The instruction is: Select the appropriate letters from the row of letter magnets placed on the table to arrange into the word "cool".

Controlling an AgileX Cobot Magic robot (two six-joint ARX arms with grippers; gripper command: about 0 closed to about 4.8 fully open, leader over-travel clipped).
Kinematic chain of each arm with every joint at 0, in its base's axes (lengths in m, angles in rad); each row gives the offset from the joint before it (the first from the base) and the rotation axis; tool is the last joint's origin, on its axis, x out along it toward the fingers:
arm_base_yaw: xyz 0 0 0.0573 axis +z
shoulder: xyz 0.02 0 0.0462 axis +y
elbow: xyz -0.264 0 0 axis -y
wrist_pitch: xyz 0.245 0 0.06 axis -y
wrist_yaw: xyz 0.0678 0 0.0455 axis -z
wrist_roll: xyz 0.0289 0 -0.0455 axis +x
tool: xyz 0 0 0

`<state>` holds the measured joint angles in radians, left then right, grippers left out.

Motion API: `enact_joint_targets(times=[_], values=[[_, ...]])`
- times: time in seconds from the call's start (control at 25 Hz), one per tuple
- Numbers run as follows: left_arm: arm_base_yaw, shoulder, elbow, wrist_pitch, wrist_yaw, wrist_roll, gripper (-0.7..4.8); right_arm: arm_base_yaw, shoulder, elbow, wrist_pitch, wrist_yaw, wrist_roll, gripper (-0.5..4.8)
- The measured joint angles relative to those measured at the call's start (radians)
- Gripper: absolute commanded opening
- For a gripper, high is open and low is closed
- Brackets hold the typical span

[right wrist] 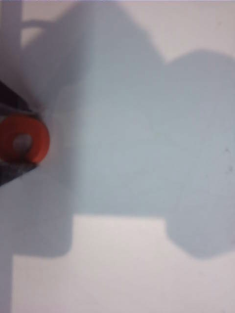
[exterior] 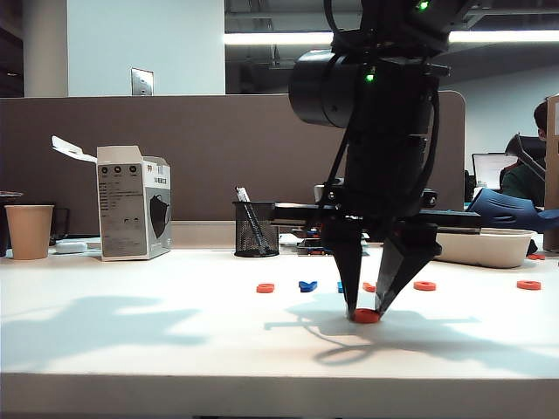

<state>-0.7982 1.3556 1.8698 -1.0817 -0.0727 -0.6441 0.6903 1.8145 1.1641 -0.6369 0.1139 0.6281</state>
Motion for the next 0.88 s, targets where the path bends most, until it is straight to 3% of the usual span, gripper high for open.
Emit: enact_joint_targets(times=[0.08, 0.2, 0.56, 0.88], values=[[0.0, 0.0, 0.0, 0.0, 0.0, 0.0, -0.03, 0.0, 0.0, 0.0, 0.0, -0.002, 0.0, 1.1], [0.0, 0.0, 0.0, 0.0, 0.0, 0.0, -0.03, 0.0, 0.0, 0.0, -0.002, -0.003, 0.0, 1.8], [0.0, 0.0, 0.0, 0.0, 0.002, 0.0, -0.03, 0.002, 0.001, 0.002, 0.001, -0.012, 0.0, 2.23], [0.0, 0.0, 0.0, -0.009, 0.002, 0.0, -0.03, 0.0, 0.012, 0.037, -0.034, -0.035, -0.008, 2.26]])
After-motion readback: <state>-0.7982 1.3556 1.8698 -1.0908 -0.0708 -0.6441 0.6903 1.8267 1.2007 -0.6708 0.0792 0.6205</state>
